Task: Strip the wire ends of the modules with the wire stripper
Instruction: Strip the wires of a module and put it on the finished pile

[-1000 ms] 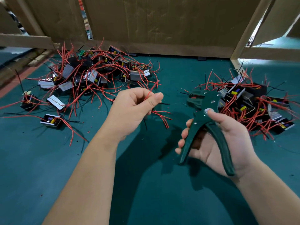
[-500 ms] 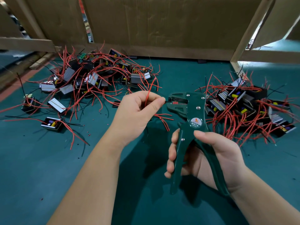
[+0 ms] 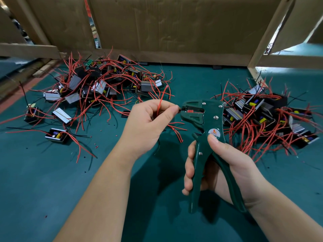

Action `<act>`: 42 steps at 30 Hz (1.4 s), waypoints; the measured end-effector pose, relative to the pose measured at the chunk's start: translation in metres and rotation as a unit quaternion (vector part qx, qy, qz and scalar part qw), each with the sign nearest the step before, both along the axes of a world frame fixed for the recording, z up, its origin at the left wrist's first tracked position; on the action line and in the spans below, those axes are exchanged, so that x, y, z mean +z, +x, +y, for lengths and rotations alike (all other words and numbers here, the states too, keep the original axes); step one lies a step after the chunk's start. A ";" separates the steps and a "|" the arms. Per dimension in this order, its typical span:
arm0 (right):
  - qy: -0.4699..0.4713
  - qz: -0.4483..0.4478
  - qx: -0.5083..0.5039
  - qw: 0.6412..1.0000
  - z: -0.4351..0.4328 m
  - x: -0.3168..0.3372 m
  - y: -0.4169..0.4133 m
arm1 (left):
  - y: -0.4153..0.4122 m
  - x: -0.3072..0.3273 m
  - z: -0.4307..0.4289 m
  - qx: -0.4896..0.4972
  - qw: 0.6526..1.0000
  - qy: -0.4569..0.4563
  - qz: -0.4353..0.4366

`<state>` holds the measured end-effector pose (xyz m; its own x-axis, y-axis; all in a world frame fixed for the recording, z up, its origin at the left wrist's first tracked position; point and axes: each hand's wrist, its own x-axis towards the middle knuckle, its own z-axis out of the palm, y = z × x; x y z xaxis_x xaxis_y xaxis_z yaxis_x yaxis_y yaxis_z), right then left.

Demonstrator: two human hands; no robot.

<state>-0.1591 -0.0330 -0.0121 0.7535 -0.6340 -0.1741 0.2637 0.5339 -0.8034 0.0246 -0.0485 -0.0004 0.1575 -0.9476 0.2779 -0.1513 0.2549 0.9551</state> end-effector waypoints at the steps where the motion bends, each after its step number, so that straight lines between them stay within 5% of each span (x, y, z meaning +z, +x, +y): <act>1: -0.002 0.003 -0.003 1.000 0.000 0.000 0.000 | 0.000 0.001 0.000 0.000 1.000 0.000 0.000; 12: -0.001 0.074 -0.143 0.987 0.003 0.003 0.009 | -0.005 -0.004 -0.002 -0.034 0.999 0.015 0.031; 17: 0.071 -0.051 -0.128 0.988 -0.003 0.007 0.004 | -0.009 -0.005 -0.005 -0.059 0.990 0.028 0.129; 22: 0.115 -0.078 -0.077 0.987 -0.007 0.011 0.000 | -0.012 0.000 -0.004 -0.144 0.939 0.007 0.312; 29: 0.116 -0.076 -0.006 0.990 -0.008 0.009 0.001 | -0.021 0.000 0.006 -0.199 0.914 0.002 0.353; 36: 0.059 -0.083 0.008 0.995 -0.008 0.008 0.003 | -0.026 -0.004 0.007 -0.120 0.958 -0.033 0.257; 42: 0.058 -0.128 -0.017 0.990 -0.008 0.004 0.004 | -0.029 -0.013 0.006 0.000 0.995 -0.099 0.021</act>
<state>-0.1550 -0.0405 -0.0078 0.7612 -0.6463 -0.0541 0.4695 0.6067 -0.6415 -0.0049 -0.0429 -0.0135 0.1721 -0.8750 0.4525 -0.1127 0.4389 0.8915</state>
